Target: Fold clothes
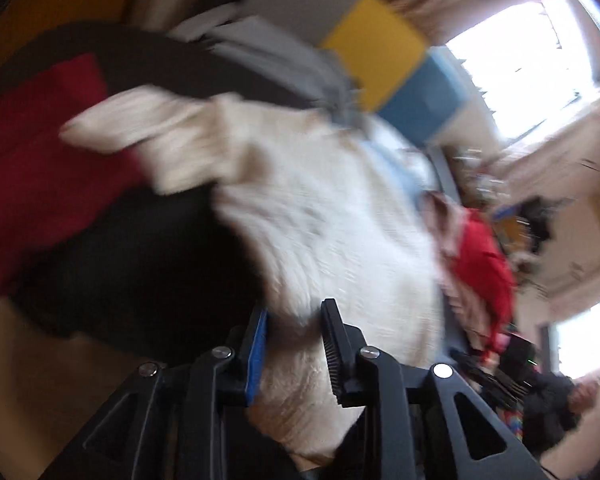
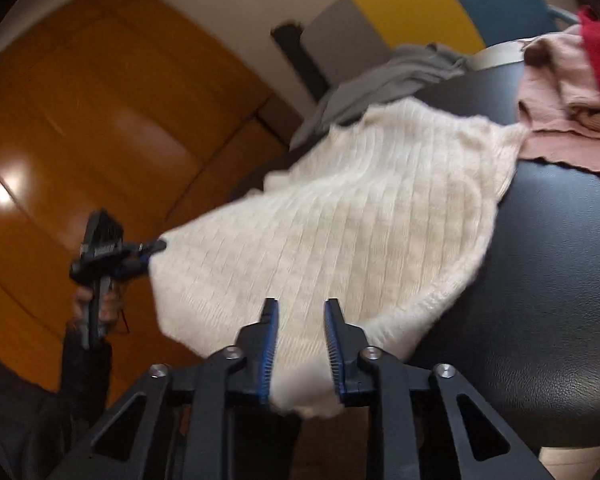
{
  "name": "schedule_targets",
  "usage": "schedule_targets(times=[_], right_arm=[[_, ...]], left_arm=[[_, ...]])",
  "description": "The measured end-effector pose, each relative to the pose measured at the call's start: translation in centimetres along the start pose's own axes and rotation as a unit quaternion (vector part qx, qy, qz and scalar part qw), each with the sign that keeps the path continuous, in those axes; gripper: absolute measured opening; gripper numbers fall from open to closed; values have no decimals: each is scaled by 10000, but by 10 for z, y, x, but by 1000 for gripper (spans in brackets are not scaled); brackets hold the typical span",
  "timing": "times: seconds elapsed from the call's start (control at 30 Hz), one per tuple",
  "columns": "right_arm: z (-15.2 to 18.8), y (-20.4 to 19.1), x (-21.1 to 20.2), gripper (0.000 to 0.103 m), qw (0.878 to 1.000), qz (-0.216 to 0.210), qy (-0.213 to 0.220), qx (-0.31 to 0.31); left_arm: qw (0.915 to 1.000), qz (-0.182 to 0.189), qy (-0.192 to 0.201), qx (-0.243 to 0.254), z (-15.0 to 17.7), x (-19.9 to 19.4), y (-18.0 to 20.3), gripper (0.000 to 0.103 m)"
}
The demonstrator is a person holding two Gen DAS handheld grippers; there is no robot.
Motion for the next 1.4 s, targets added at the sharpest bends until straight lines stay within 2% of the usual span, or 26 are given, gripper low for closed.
schedule_targets(times=[0.03,0.1,0.2,0.27,0.33,0.4,0.47,0.57,0.6,0.63,0.67,0.7,0.73,0.8,0.9,0.97,1.0,1.07,1.13,1.2,1.23,1.3,1.4], right_arm=[[4,6,4,48,9998,170,-100,51],[11,24,6,48,9983,444,-89,376],[7,52,-2,50,9926,995,126,684],[-3,74,-7,58,9868,1311,349,887],[-14,96,-9,70,9817,1484,526,1070],[-19,115,3,74,9815,1284,449,1347],[-18,114,20,73,9821,1039,351,1534],[-33,77,38,73,9912,553,545,1073],[-39,59,41,76,9938,497,638,758],[-43,42,44,83,9955,542,684,381],[-46,24,49,88,9954,651,696,-45],[-46,9,56,98,9942,743,658,-421],[-44,-3,66,103,9920,823,579,-757],[-39,-22,81,103,9863,934,457,-1282],[-33,-27,89,103,9835,927,424,-1495],[-28,-31,95,103,9814,921,402,-1636],[-26,-32,98,103,9803,918,391,-1707],[-22,-36,103,103,9778,913,369,-1848],[-18,-36,104,99,9784,847,325,-1856],[-18,-20,87,91,9861,765,258,-1451],[-19,-8,77,90,9891,803,271,-1204],[-26,24,51,90,9922,991,494,-571],[-39,81,23,90,9822,1742,678,178]], left_arm=[[9993,-286,119,-187,-5,3,-16,26],[9970,-576,283,-429,-10,14,-30,26],[9999,25,76,-125,0,34,1,28],[9990,343,-136,260,9,55,35,29],[9959,542,-164,702,16,72,70,31],[9901,797,-324,1111,24,88,108,33],[9838,988,-478,1415,29,100,145,38],[9717,1215,-894,1818,35,112,195,47],[9687,1244,-1022,1887,35,118,209,47],[9664,1245,-1095,1965,43,117,218,50],[9611,1241,-1272,2115,44,125,230,53],[9552,1237,-1448,2264,44,132,241,54],[9490,1205,-1623,2421,46,141,252,57],[9352,951,-1968,2785,58,169,268,59],[9075,415,-2456,3381,80,211,277,60],[8948,123,-2608,3623,91,229,273,59],[8917,-51,-2598,3705,93,238,267,59],[8958,-217,-2405,3733,94,247,263,50],[9099,-65,-2304,3449,91,243,260,42],[9266,227,-2212,3032,82,236,249,36],[9343,373,-2152,2816,76,233,242,33],[9462,663,-2046,2416,70,227,224,32],[9562,1200,-1990,1783,66,216,204,32]])
Point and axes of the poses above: each gripper's, at about its wrist camera, not at the fingertips, and x roughly the way its jaws point, y to its right, z to its underside, the point moved 8 cm from there along x, roughly the way its jaws point, and after that the axes turned 13 degrees about -x, right-handed, at the moved point
